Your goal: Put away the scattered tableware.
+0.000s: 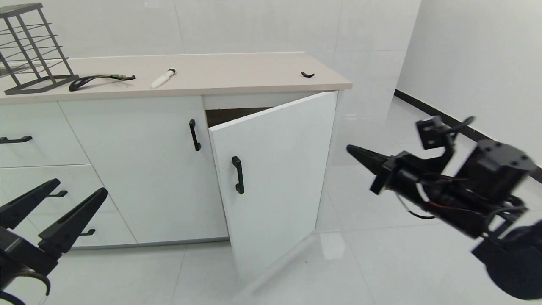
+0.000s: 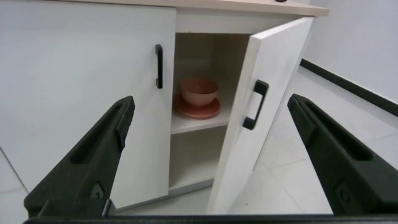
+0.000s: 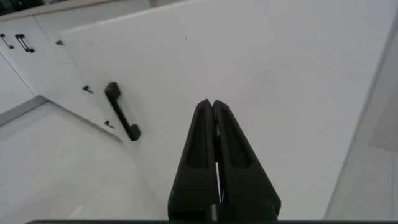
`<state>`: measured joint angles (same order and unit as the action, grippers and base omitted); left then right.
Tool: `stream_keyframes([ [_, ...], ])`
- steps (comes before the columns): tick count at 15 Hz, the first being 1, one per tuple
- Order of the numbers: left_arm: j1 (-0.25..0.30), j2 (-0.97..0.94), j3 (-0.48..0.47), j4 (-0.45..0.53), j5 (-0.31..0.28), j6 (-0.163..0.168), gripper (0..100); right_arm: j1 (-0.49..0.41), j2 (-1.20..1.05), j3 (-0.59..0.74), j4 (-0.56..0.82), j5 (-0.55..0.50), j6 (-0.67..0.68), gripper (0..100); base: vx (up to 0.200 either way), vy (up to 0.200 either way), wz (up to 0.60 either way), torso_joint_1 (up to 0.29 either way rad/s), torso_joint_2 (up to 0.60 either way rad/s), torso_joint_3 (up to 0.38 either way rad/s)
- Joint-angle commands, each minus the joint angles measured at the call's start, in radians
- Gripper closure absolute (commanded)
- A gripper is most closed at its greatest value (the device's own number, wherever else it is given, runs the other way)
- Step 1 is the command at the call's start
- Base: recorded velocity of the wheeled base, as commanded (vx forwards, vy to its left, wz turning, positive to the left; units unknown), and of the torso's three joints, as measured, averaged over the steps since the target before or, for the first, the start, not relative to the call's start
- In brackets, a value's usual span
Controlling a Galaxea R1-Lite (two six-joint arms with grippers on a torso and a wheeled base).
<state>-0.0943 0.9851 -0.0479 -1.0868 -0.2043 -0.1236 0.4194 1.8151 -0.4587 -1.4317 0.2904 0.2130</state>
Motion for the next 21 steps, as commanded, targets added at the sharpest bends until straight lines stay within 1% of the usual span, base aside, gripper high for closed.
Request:
stream_keyframes([
  [1,-0.002,0.001,0.002,0.004,0.0,-0.001,0,-0.226,-0.513,0.324,0.068,-0.001,-0.004,100,0.0,0.0,0.0,0.0,0.0,0.0],
  [2,-0.002,0.003,0.002,0.007,0.0,0.001,0,-0.266,-0.562,0.35,0.086,-0.001,-0.003,100,0.0,0.2,0.0,0.007,0.01,0.007],
  [3,-0.002,0.0,0.002,0.016,0.0,0.001,0,-0.358,-0.694,0.419,0.151,-0.004,-0.001,100,0.0,0.2,0.0,0.002,0.0,0.002],
  [4,-0.002,-0.002,0.002,0.021,0.0,0.001,0,-0.392,-0.772,0.453,0.197,-0.004,0.0,100,0.2,0.2,0.0,-0.002,0.0,0.002],
  [5,-0.002,-0.002,0.003,0.027,0.0,0.002,0,-0.406,-0.881,0.459,0.298,-0.004,0.006,100,0.2,0.2,0.0,-0.002,0.0,0.012],
  [7,-0.015,-0.002,0.013,0.03,0.0,0.004,0,-0.402,-1.083,0.459,0.534,0.001,0.005,100,0.2,0.2,0.0,0.0,0.0,0.012],
  [8,-0.033,-0.003,0.016,0.027,0.0,0.006,0,-0.396,-1.169,0.451,0.646,0.003,0.005,100,0.0,0.0,0.0,0.0,0.0,0.0],
  [9,-0.042,-0.013,0.016,0.027,0.002,0.004,0,-0.396,-1.249,0.442,0.74,0.003,0.0,100,0.0,0.0,0.0,0.0,0.0,0.0],
  [10,-0.044,-0.02,0.016,0.03,0.0,0.004,0,-0.396,-1.295,0.439,0.786,0.004,-0.003,100,0.0,0.0,0.0,0.0,0.0,0.0],
  [11,-0.045,-0.026,0.016,0.031,0.0,0.004,0,-0.395,-1.407,0.44,0.878,0.016,-0.007,100,0.0,0.0,0.0,0.0,0.0,0.0],
  [15,-0.045,-0.026,0.016,0.03,0.0,0.004,0,-0.41,-1.64,0.445,1.071,0.032,-0.012,100,0.0,0.0,0.0,0.0,0.0,0.0],
  [16,-0.045,-0.026,0.016,0.031,0.0,0.004,0,-0.415,-1.706,0.446,1.157,0.033,-0.047,100,0.0,0.0,0.0,0.0,0.0,0.0],
  [18,-0.045,-0.026,0.017,0.031,0.0,0.004,0,-0.41,-1.769,0.448,1.241,0.035,-0.061,100,0.0,0.0,0.0,0.0,0.0,0.0],
  [19,-0.045,-0.026,0.017,0.031,0.002,0.006,0,-0.416,-1.795,0.454,1.301,0.036,-0.087,100,0.0,0.0,0.0,0.0,0.0,0.0],
  [20,-0.042,-0.028,0.019,0.031,0.002,0.007,0,-0.418,-1.798,0.456,1.376,0.015,-0.185,100,0.0,0.0,0.0,0.0,0.0,0.0],
  [21,-0.039,-0.029,0.019,0.033,0.003,0.015,0,-0.418,-1.798,0.454,1.393,-0.004,-0.218,100,0.0,0.0,0.0,0.0,0.0,0.0],
])
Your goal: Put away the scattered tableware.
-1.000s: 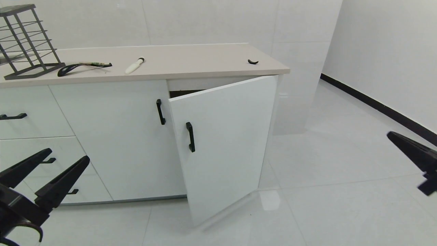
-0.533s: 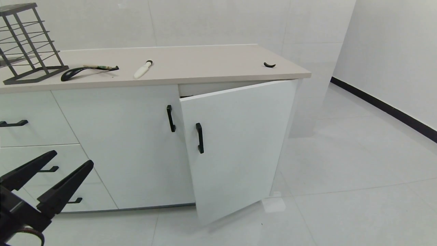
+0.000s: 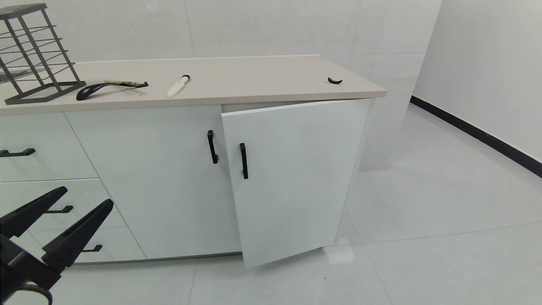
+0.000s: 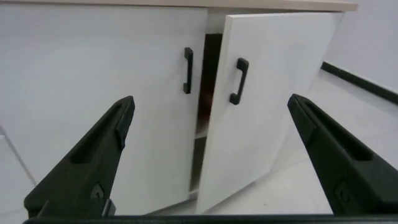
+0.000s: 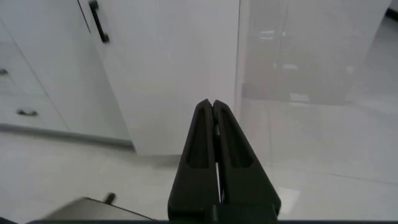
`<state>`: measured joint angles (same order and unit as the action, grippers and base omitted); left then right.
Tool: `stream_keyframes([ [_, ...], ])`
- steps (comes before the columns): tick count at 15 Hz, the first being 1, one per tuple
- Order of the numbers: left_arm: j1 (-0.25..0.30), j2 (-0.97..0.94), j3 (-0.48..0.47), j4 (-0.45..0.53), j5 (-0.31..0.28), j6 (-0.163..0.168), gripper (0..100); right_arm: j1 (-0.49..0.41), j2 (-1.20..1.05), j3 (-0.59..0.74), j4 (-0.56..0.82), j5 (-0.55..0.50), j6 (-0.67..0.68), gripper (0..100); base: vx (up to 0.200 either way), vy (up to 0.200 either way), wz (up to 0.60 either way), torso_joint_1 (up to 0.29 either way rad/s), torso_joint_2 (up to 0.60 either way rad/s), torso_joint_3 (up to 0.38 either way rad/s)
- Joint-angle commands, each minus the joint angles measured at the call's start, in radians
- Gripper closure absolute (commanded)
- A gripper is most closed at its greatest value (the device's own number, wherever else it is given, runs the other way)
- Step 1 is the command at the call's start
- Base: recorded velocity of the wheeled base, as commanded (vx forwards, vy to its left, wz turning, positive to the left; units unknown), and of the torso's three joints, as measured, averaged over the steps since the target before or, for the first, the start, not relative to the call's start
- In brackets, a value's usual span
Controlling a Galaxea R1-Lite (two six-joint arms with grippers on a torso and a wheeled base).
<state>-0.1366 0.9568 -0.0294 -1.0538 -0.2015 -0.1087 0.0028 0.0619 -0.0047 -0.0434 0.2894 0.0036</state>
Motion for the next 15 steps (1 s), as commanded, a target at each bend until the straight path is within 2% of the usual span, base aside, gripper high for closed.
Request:
stream_keyframes([
  [1,0.011,-0.001,0.006,-0.002,0.004,0.049,0,-0.001,-0.045,0.0,0.008,-0.042,-0.039,100,0.0,0.0,0.0,0.0,0.0,0.0],
  [2,0.012,-0.006,0.017,-0.003,0.007,0.09,0,-0.003,-0.045,0.0,0.008,-0.087,-0.063,100,0.0,0.0,0.0,0.0,0.0,0.0],
  [3,0.014,-0.02,0.023,-0.002,0.01,0.112,0,-0.003,-0.045,0.0,0.008,-0.137,-0.067,100,0.0,0.0,0.0,0.0,0.0,0.0],
  [4,0.034,-0.075,0.029,0.034,0.011,0.133,0,-0.003,-0.045,0.003,0.036,-0.249,-0.056,100,0.0,0.0,0.0,0.0,0.0,0.0],
  [6,0.088,-0.197,0.029,0.14,0.013,0.133,0,-0.003,-0.045,0.003,0.045,-0.269,-0.019,100,0.0,0.0,0.0,0.0,0.0,0.0],
  [7,0.13,-0.282,0.029,0.242,0.013,0.13,0,-0.003,-0.045,0.003,0.046,-0.271,-0.01,100,0.0,0.0,0.0,0.0,0.0,0.0],
  [8,0.203,-0.467,0.029,0.445,0.013,0.13,0,-0.003,-0.045,0.003,0.046,-0.272,-0.01,100,0.0,0.0,0.0,0.0,0.0,0.0],
  [9,0.235,-0.613,0.028,0.583,0.008,0.13,0,-0.003,-0.045,0.003,0.046,-0.276,-0.008,100,0.0,0.0,0.0,0.0,0.0,0.0],
  [10,0.244,-0.705,0.028,0.676,0.008,0.13,0,-0.003,-0.045,0.003,0.048,-0.276,-0.005,100,0.0,0.0,0.0,0.0,0.0,0.0],
  [11,0.25,-0.871,0.028,0.884,0.011,0.135,0,-0.001,-0.045,0.003,0.048,-0.276,-0.004,100,0.0,0.0,0.0,0.0,0.0,0.0],
  [12,0.25,-0.862,0.029,0.94,0.02,0.129,0,-0.001,-0.045,0.003,0.048,-0.276,-0.004,100,0.0,0.0,0.0,0.0,0.0,0.0],
  [13,0.25,-0.859,0.029,0.957,0.022,0.112,0,-0.001,-0.045,0.003,0.048,-0.276,-0.004,100,0.0,0.0,0.0,0.0,0.0,0.0],
  [15,0.25,-0.859,0.029,1.002,0.02,0.112,0,-0.001,-0.045,0.003,0.048,-0.276,-0.004,100,0.0,0.0,0.0,0.0,0.0,0.0],
])
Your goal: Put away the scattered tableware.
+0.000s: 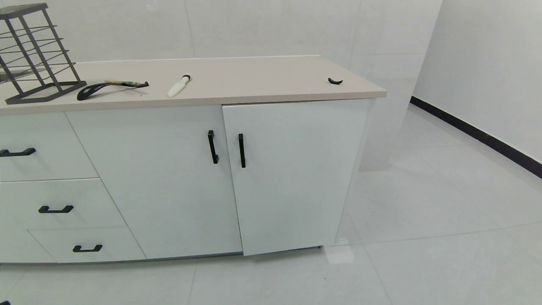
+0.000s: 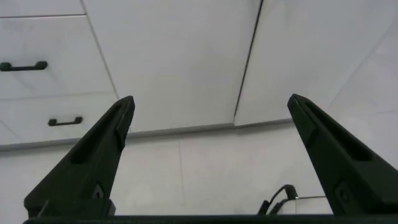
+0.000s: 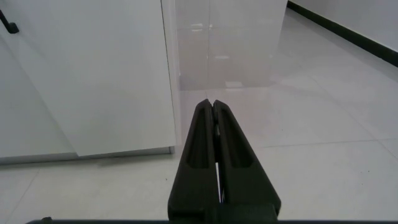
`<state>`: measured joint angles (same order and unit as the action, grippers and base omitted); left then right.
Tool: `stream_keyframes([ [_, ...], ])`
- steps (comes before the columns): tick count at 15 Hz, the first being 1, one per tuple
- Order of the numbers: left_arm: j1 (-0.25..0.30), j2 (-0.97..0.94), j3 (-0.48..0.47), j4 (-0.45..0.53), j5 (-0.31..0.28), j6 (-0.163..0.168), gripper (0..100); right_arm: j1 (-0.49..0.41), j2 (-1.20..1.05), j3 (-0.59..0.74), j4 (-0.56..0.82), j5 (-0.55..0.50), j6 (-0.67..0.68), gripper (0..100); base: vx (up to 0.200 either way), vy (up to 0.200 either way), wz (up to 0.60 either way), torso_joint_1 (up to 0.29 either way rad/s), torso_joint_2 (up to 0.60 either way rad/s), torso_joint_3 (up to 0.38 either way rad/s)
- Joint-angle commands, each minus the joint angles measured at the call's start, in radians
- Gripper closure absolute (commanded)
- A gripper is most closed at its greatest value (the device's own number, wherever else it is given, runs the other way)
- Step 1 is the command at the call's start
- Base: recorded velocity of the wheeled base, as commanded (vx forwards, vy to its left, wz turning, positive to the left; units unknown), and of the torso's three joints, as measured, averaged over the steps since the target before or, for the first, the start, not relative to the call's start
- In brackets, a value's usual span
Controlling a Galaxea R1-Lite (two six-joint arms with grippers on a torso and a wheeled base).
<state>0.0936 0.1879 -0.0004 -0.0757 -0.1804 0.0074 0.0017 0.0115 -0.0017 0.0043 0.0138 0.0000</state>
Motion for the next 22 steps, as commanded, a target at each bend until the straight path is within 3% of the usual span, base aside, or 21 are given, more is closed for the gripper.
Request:
stream_keyframes([
  [1,0.02,-0.09,0.0,0.027,0.024,-0.003,0,0.0,0.005,0.0,0.0,0.002,0.0,100,0.0,0.0,0.0,0.0,0.0,0.0],
  [3,0.02,-0.091,0.0,0.068,0.217,-0.012,0,0.0,0.005,0.0,0.0,0.002,0.002,100,0.0,0.0,0.0,0.0,0.0,0.0],
  [5,0.018,-0.09,0.0,0.076,0.159,-0.004,0,0.0,0.005,0.0,0.0,0.002,0.0,100,0.0,0.0,0.0,0.0,0.0,0.0],
  [7,-0.072,-0.088,0.0,0.077,0.118,0.003,0,0.0,0.005,0.0,0.0,0.002,0.0,100,0.0,0.0,0.0,0.0,0.0,0.0],
  [9,-0.068,-0.128,0.0,0.077,0.121,0.006,0,0.0,0.005,0.0,0.0,0.002,0.0,100,0.0,0.0,0.0,0.0,0.0,0.0],
  [11,-0.068,-0.128,0.0,0.077,0.173,0.005,0,0.0,0.005,0.0,0.0,0.002,0.0,100,0.0,0.0,0.0,0.0,0.0,0.0],
  [13,-0.066,-0.128,0.0,0.077,0.173,0.005,0,0.0,0.005,0.0,0.0,0.002,0.0,100,0.0,0.0,0.0,0.0,0.0,0.0],
  [19,-0.066,-0.128,0.0,0.077,0.173,0.003,0,0.0,0.005,0.0,0.0,0.002,0.002,100,0.2,0.0,0.0,0.002,0.0,0.003],
  [22,-0.072,-0.136,0.0,0.077,0.174,0.003,0,0.0,0.005,0.0,0.0,0.0,-0.002,100,0.0,0.2,0.0,0.004,0.0,-0.001],
])
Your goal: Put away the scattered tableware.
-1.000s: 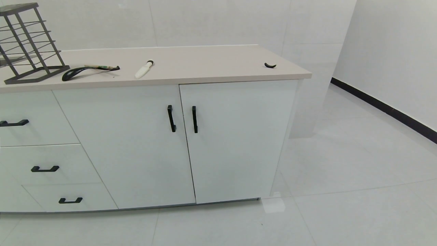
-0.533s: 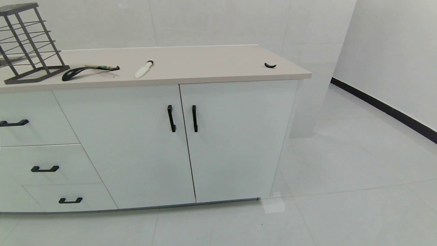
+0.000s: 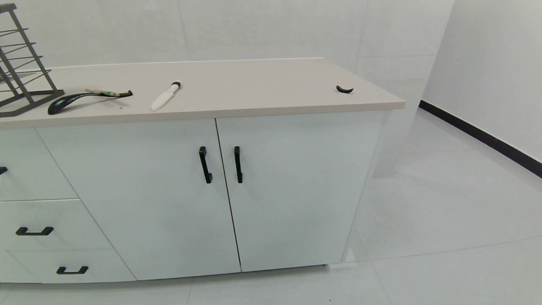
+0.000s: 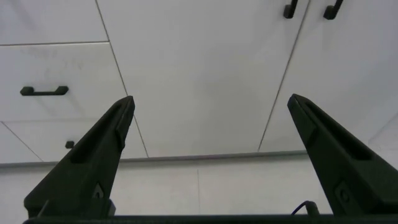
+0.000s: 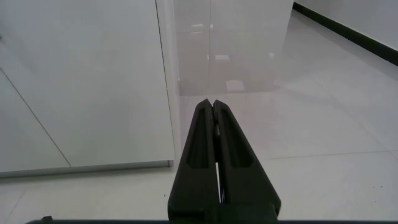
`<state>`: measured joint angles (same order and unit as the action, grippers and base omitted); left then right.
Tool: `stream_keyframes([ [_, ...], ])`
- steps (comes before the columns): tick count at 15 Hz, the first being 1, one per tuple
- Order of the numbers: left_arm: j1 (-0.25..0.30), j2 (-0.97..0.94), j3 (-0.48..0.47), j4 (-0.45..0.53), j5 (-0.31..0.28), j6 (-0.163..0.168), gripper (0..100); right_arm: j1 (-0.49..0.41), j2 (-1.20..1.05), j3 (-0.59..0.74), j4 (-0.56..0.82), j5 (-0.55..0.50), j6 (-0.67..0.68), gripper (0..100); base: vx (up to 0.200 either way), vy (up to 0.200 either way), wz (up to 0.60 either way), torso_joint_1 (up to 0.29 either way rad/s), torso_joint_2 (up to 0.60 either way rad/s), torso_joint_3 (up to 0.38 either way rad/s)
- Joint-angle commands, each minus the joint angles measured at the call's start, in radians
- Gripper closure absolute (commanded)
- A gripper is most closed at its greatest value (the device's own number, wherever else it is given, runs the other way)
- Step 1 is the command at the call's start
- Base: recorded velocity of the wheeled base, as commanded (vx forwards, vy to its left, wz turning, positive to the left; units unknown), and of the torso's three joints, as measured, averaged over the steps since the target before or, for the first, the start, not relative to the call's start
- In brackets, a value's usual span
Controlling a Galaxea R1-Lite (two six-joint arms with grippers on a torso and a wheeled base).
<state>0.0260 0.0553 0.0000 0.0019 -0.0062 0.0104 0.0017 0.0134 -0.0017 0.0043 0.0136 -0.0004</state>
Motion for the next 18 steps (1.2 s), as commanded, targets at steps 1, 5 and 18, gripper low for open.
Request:
stream_keyframes([
  [1,-0.011,-0.02,0.0,0.0,0.0,0.0,0,0.0,0.003,0.0,0.0,0.0,-0.001,100,0.0,0.0,0.6,0.002,0.0,-0.002],
  [5,-0.014,-0.028,0.0,0.0,0.0,0.0,0,0.0,0.003,0.0,0.0,0.0,0.0,100,0.0,0.0,0.6,0.002,0.0,0.002],
  [18,-0.012,-0.028,0.0,0.0,0.0,0.0,0,0.0,0.003,0.0,0.0,0.0,0.002,100,0.0,0.123,0.05,0.002,0.0,0.001],
])
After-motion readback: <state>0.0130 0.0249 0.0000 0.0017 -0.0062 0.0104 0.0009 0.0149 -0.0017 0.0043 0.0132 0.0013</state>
